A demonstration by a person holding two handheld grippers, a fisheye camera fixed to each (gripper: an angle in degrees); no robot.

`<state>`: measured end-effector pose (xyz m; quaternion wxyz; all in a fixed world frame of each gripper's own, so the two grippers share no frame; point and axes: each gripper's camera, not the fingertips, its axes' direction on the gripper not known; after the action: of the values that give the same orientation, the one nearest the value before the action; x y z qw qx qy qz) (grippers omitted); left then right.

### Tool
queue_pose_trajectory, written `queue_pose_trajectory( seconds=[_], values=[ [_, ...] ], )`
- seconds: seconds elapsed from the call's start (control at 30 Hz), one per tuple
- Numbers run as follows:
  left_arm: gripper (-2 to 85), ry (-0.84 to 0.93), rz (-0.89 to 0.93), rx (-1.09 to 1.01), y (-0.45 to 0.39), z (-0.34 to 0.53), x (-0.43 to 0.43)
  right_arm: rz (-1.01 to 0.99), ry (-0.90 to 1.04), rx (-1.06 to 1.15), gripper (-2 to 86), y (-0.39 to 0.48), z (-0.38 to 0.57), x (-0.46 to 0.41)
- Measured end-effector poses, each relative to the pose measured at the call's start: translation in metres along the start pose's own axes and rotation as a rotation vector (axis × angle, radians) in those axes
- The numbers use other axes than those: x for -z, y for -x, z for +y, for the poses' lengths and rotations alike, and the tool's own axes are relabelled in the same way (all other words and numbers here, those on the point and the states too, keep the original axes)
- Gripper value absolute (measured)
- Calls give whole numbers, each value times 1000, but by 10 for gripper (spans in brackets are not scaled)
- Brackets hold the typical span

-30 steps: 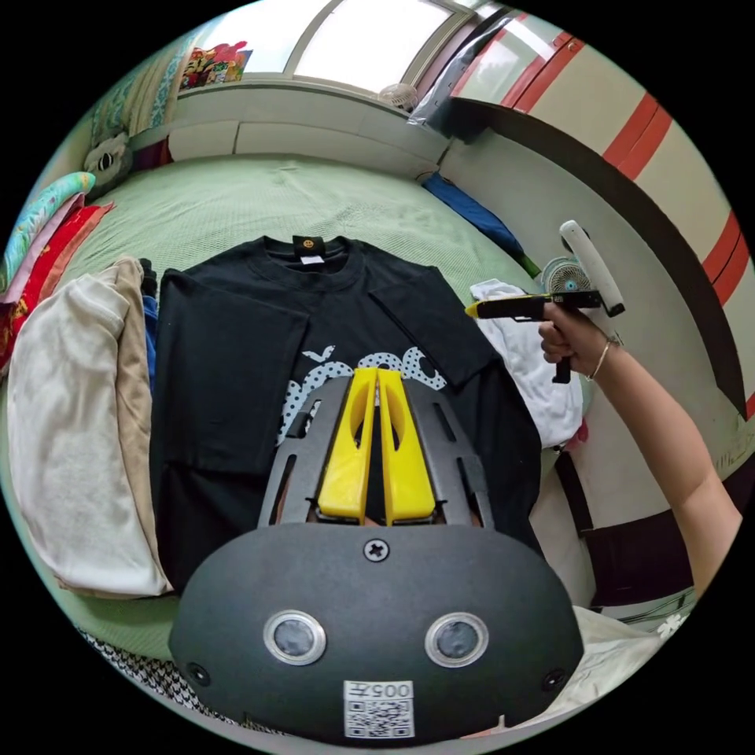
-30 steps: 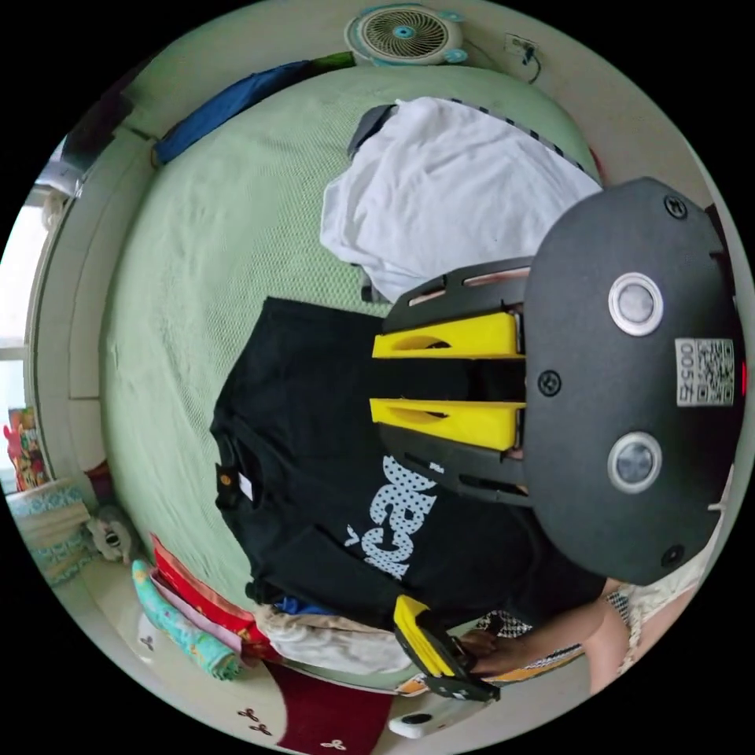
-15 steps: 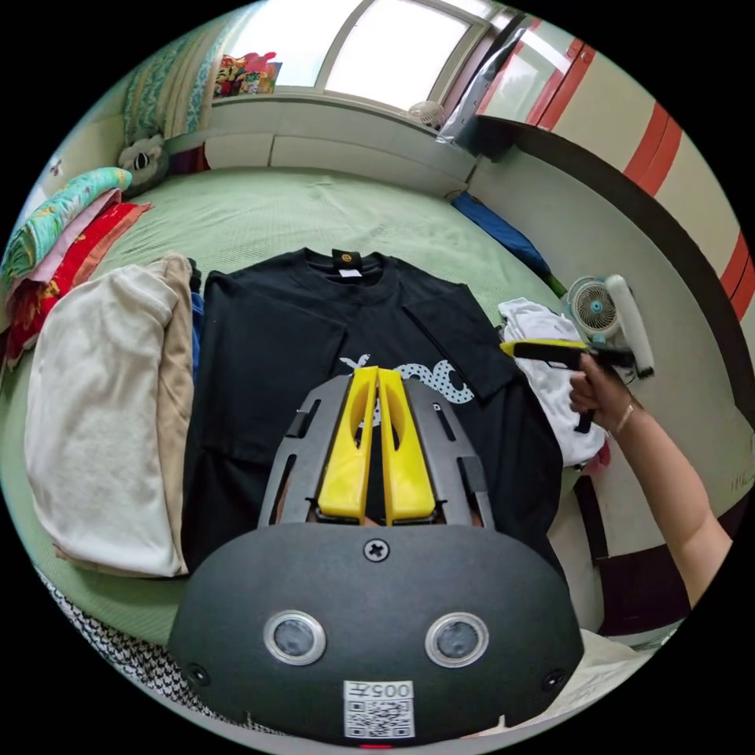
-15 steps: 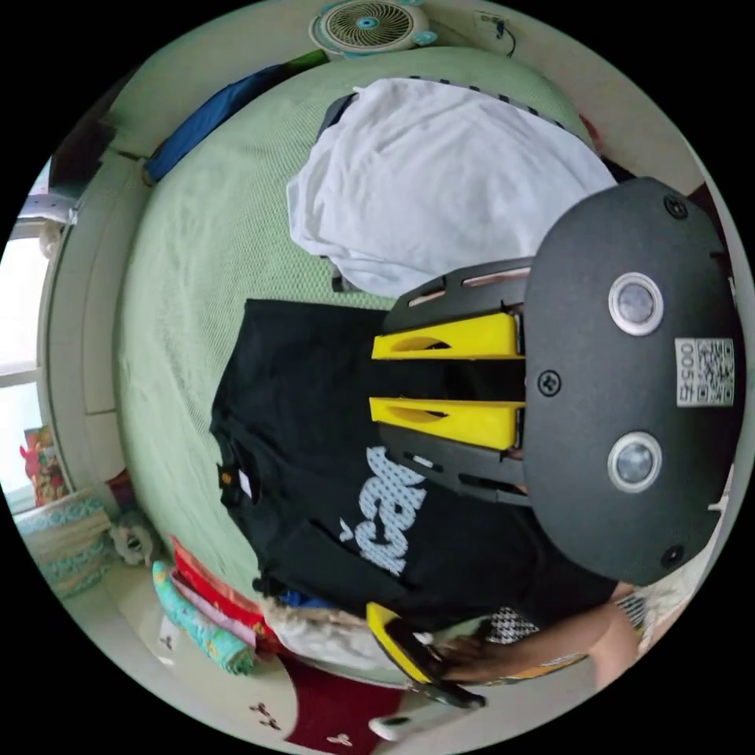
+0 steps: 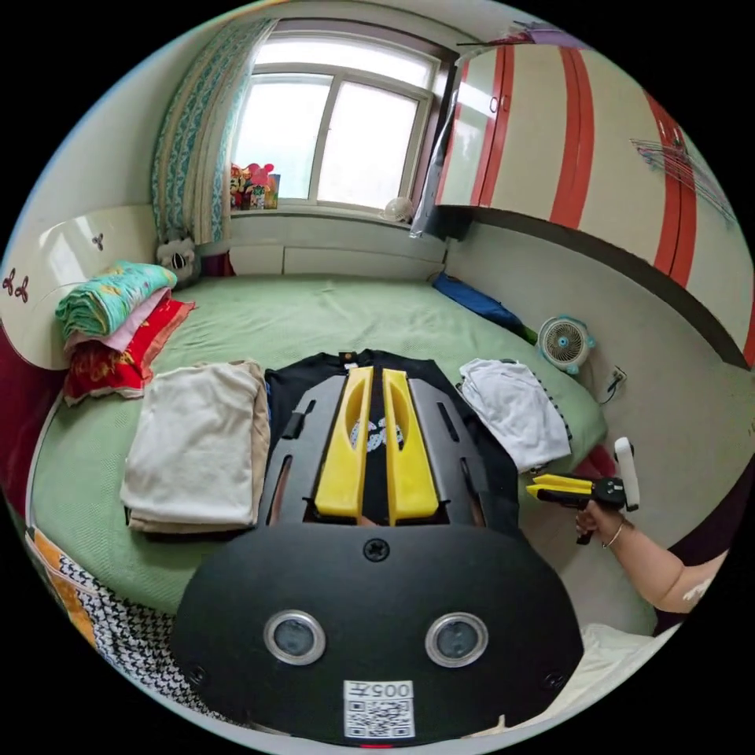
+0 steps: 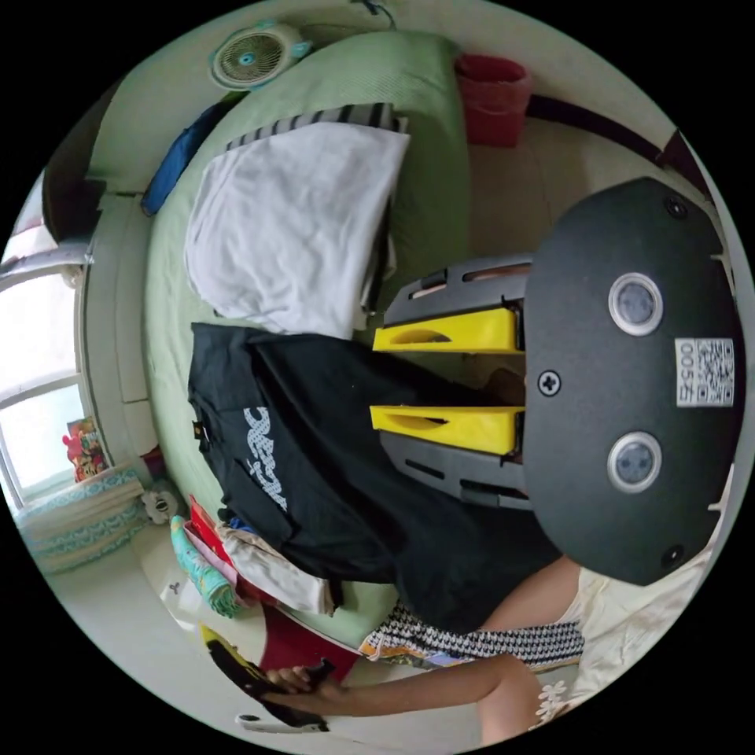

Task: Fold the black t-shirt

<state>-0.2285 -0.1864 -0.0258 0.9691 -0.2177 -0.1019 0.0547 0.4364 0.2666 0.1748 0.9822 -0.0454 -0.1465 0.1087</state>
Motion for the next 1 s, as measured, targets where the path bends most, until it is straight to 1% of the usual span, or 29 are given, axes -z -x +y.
queue_pose_trajectory(
  seconds=[0.1,0.17,0.27,0.4,0.5,0.57,0.6,0.7,0.77,0.83,0.93,1.0],
  values=[
    [97,94,-23,42,17,39,5,-20,-2,-48,96,-3,14,3],
    [135,158,-76,98,35,73,4,-36,-1,-67,101,-4,20,2],
    [162,271,-160,176,58,114,-8,13,7,-84,107,-1,26,0],
    [160,349,-156,247,78,149,-28,78,33,-109,115,6,33,-4],
    [141,382,-166,223,76,167,-47,86,43,-127,109,12,40,-7],
    [127,471,-176,222,73,179,-66,117,33,-120,101,19,44,-4],
    [122,489,-189,223,72,182,-70,131,36,-117,81,24,47,-2],
    [97,471,-242,184,62,188,-71,88,33,-77,26,35,54,5],
    [45,485,-186,176,58,185,-66,86,39,-49,-1,41,56,9],
    [31,466,-172,146,53,178,-57,103,57,-33,-11,43,54,18],
    [20,372,-193,81,43,151,-33,96,-44,-8,-15,46,44,60],
    [19,318,-188,61,43,126,-24,106,-109,28,-15,48,19,95]
  ],
)
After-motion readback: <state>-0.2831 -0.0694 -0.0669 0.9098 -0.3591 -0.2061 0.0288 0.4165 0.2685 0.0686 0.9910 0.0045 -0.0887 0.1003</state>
